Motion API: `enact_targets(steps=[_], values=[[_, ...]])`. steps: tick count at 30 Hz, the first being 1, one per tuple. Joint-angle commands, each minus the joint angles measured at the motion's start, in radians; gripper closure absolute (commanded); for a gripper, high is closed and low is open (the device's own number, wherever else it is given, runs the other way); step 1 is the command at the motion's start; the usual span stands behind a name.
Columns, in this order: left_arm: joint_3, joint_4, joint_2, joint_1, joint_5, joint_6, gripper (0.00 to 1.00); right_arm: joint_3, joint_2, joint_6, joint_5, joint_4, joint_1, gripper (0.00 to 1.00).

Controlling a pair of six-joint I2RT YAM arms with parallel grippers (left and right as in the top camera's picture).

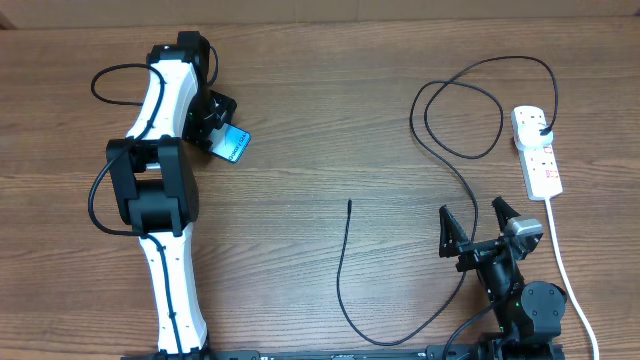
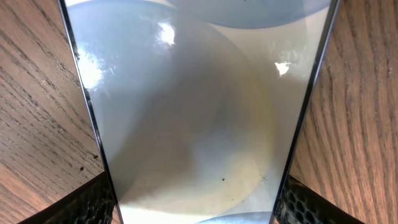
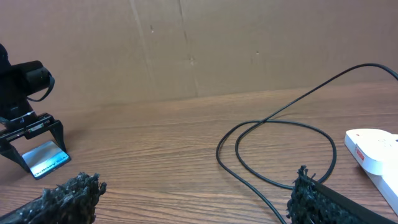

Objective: Plug charger to phone and switch on socket

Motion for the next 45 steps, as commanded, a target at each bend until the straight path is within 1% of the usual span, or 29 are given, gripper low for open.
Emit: enact_targets(steps=[1, 8, 10, 17, 20, 26, 29, 33, 34, 36, 45], values=[[-0.020, -0.017, 0.063, 0.001, 0.021, -0.013, 0.96, -0.005, -0.005, -0.003, 0.011, 0.003, 0.003, 0.00], [0.006, -0.032, 0.061, 0.001, 0.033, -0.010, 0.96, -0.005, -0.005, -0.003, 0.011, 0.003, 0.003, 0.00], [0.028, -0.034, 0.060, 0.001, 0.032, 0.021, 0.96, -0.005, -0.005, -0.003, 0.011, 0.003, 0.003, 0.00], [0.192, -0.110, 0.060, 0.001, 0.008, 0.102, 0.96, -0.005, -0.005, -0.003, 0.011, 0.003, 0.003, 0.00], [0.270, -0.154, 0.060, 0.001, 0.011, 0.108, 0.96, -0.005, -0.005, -0.003, 0.011, 0.003, 0.003, 0.00], [0.401, -0.218, 0.059, 0.000, 0.080, 0.119, 0.96, -0.005, -0.005, -0.003, 0.011, 0.003, 0.003, 0.00], [0.443, -0.230, 0.059, 0.001, 0.171, 0.126, 0.96, -0.005, -0.005, -0.003, 0.011, 0.003, 0.003, 0.00], [0.453, -0.225, 0.059, 0.000, 0.387, 0.125, 0.96, -0.005, -0.005, -0.003, 0.011, 0.003, 0.003, 0.00], [0.453, -0.225, 0.060, 0.000, 0.483, 0.114, 0.96, -0.005, -0.005, -0.003, 0.011, 0.003, 0.003, 0.00], [0.453, -0.222, 0.060, 0.000, 0.586, 0.114, 0.96, -0.005, -0.005, -0.003, 0.011, 0.003, 0.003, 0.00], [0.453, -0.256, 0.060, -0.001, 0.973, 0.126, 0.96, -0.005, -0.005, -0.003, 0.011, 0.003, 0.003, 0.00]])
